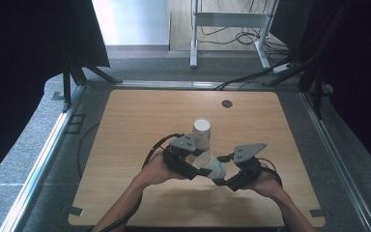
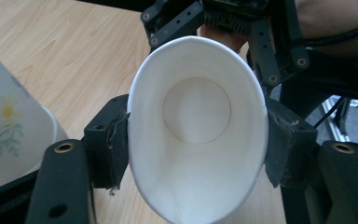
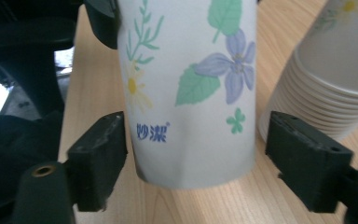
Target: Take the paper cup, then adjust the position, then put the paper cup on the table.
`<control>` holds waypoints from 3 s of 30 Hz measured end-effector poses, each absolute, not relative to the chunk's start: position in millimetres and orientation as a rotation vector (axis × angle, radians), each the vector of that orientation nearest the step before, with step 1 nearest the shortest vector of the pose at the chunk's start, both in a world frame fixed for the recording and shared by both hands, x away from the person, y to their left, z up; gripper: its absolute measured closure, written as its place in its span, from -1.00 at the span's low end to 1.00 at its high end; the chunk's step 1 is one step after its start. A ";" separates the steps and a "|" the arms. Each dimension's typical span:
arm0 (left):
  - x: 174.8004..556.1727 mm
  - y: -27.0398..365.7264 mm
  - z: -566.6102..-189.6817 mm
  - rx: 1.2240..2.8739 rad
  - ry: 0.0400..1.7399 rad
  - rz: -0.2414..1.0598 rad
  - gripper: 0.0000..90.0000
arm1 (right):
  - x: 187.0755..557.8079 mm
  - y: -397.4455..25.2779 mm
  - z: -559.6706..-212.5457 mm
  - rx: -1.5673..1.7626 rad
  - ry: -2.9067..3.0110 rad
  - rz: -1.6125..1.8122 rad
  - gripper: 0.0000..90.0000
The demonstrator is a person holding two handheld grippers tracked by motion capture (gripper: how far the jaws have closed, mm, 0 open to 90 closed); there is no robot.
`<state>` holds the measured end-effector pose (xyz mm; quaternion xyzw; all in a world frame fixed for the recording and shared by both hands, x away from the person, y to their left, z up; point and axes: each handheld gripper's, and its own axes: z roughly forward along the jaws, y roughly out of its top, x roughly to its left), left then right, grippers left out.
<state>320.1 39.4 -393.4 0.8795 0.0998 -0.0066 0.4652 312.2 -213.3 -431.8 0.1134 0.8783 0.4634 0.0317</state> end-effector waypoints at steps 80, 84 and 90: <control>351.0 79.5 -378.3 2.474 0.627 0.252 -0.29 | 296.7 -261.1 -466.7 0.808 2.465 1.169 -1.00; 355.8 83.9 -379.0 2.485 0.672 0.261 -0.29 | 297.2 -263.3 -470.6 0.824 2.469 1.152 -1.00; 362.7 91.5 -383.1 2.514 0.739 0.279 -0.30 | 298.4 -265.1 -474.6 0.839 2.475 1.134 -1.00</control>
